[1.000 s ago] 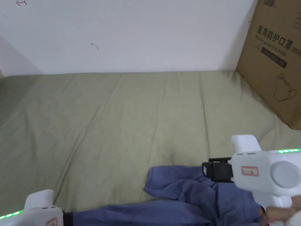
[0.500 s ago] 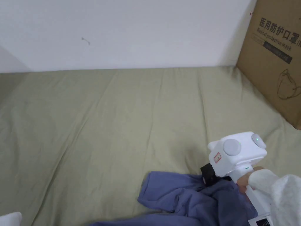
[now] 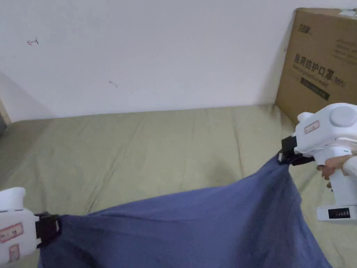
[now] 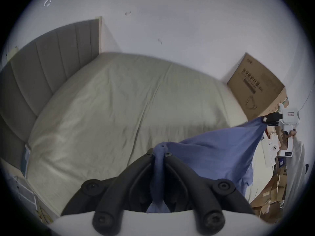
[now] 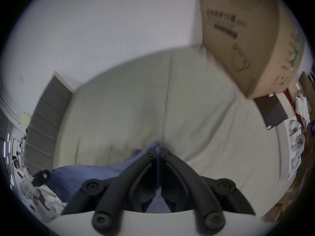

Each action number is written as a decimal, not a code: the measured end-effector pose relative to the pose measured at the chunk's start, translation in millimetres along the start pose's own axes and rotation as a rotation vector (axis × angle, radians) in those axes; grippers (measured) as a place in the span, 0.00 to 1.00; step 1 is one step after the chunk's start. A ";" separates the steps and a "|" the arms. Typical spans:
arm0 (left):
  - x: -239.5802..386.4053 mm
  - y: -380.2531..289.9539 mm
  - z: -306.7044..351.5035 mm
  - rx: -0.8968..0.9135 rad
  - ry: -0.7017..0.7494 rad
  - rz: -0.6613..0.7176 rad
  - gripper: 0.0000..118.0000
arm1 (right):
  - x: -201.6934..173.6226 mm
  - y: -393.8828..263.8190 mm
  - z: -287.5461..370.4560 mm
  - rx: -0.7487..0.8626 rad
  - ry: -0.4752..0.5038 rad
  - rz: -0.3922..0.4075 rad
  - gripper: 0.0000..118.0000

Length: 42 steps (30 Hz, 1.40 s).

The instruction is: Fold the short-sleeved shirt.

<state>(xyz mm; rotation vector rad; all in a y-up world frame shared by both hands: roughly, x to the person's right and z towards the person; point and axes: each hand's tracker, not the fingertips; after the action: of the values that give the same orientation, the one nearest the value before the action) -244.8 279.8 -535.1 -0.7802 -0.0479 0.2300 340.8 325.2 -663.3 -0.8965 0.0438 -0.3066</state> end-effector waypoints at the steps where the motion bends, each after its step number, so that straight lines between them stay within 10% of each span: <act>1: 2.9 10.1 6.5 0.028 -0.003 -0.027 0.02 | 1.0 8.7 19.5 0.032 0.007 -0.017 0.01; 19: 79.6 262.7 124.1 0.378 0.002 -0.129 0.02 | -58.3 134.7 238.9 0.386 0.075 -0.185 0.01; 28: 102.3 320.4 164.4 0.489 0.046 -0.209 0.02 | -108.4 183.1 308.1 0.510 0.027 -0.103 0.01; 42: 100.4 245.6 -11.1 0.230 0.128 -0.277 0.02 | -60.1 149.6 102.9 0.233 -0.141 -0.124 0.01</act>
<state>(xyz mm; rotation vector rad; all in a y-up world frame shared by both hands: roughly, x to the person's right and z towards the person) -191.7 463.2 -719.6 -0.5495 -0.0083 -0.0773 336.8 507.8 -720.1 -0.6880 -0.1758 -0.3554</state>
